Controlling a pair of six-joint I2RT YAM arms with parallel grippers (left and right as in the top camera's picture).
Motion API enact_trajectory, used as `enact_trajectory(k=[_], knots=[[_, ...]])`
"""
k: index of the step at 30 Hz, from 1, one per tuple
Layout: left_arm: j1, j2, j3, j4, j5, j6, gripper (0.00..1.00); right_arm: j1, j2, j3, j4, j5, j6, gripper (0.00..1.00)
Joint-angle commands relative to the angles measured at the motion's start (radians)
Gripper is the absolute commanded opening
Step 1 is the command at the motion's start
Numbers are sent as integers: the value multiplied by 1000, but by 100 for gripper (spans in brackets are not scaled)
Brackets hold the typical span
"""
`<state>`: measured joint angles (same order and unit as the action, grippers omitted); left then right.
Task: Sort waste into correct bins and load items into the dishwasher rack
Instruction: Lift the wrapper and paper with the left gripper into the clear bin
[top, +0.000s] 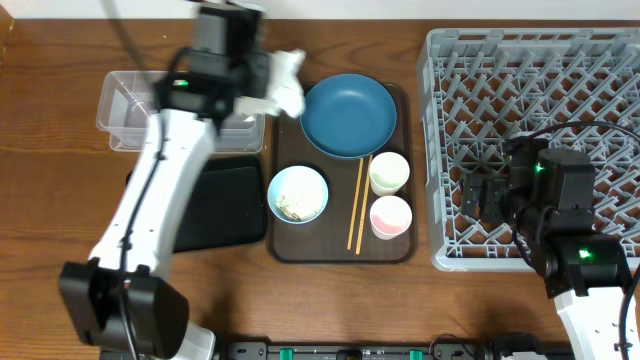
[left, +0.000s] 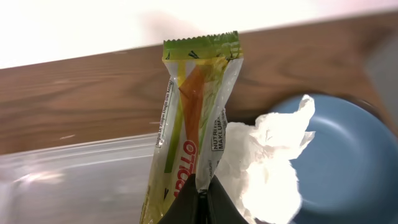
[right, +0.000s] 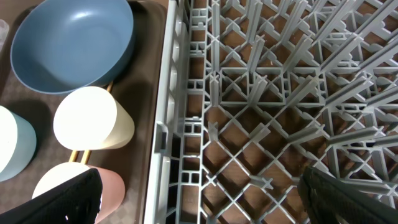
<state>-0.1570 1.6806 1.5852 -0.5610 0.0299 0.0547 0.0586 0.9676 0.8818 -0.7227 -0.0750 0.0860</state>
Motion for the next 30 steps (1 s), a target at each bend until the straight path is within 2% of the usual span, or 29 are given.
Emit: enact_trajectory(k=[1, 6, 14, 17, 21, 27, 30], knots=[[88, 0, -3, 5, -16, -8, 7, -13, -6, 21, -3, -4, -13, 99], [166, 46, -4, 16, -16, -8, 6, -13, -6, 21, -3, -4, -13, 99], [178, 159, -16, -5, -16, -8, 8, -13, -6, 21, -3, -4, -13, 99], [178, 186, -16, -25, -16, -8, 17, -13, -6, 21, -3, -4, -13, 99], [178, 180, -16, -37, -16, -8, 40, -13, -6, 21, -3, -3, -13, 99], [172, 106, -16, -53, -13, -36, 42, -13, -6, 21, -3, -4, -13, 99], [156, 51, -16, -115, -11, -136, 42, -13, -6, 21, -3, -4, -13, 99]])
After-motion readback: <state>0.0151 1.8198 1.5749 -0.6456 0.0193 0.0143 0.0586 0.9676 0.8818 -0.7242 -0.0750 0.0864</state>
